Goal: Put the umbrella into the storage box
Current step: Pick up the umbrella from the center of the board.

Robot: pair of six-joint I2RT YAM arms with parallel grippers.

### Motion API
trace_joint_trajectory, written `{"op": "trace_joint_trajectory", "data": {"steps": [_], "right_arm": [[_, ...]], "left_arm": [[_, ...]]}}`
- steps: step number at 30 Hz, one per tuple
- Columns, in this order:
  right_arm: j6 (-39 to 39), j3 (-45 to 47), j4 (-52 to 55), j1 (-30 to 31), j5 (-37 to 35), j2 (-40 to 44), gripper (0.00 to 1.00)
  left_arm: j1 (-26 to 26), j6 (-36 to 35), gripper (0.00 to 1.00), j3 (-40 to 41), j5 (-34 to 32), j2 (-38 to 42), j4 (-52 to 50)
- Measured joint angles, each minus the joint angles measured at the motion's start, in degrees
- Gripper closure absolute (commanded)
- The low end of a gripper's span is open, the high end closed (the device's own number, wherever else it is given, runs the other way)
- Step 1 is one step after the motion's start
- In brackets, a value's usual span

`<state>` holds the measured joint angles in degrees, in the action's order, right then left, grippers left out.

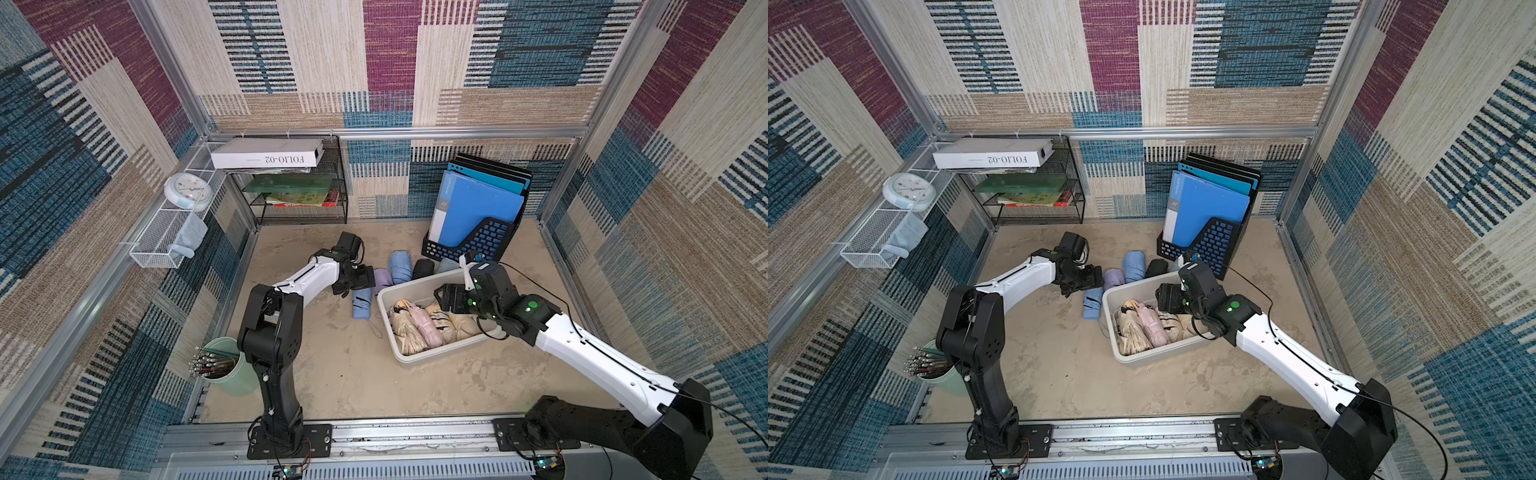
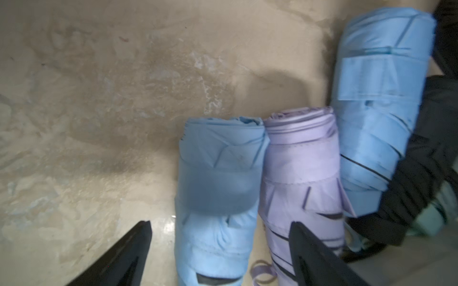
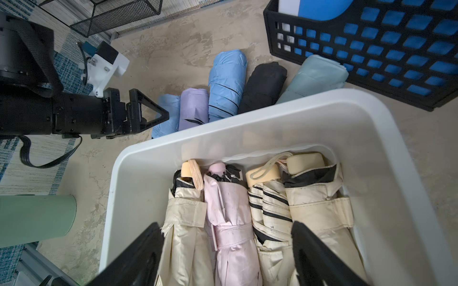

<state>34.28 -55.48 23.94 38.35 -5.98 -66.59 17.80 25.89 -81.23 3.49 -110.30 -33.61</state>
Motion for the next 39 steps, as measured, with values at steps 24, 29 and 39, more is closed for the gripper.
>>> {"op": "trace_joint_trajectory", "data": {"steps": [24, 29, 39], "right_arm": [[0.31, -2.25, -0.13, -0.13, 0.31, -2.16, 0.15], [-0.02, -2.27, -0.04, -0.13, 0.52, -1.14, 0.15], [-0.55, -2.25, 0.00, -0.13, 0.79, 2.73, 0.15]], "left_arm": [[1.99, -4.24, 0.38, -10.08, -6.75, -12.07, -4.31], [1.92, -4.22, 0.48, -10.54, -6.99, -12.46, -4.39], [1.57, -1.33, 0.55, -1.95, -6.71, -0.44, -2.47]]}}
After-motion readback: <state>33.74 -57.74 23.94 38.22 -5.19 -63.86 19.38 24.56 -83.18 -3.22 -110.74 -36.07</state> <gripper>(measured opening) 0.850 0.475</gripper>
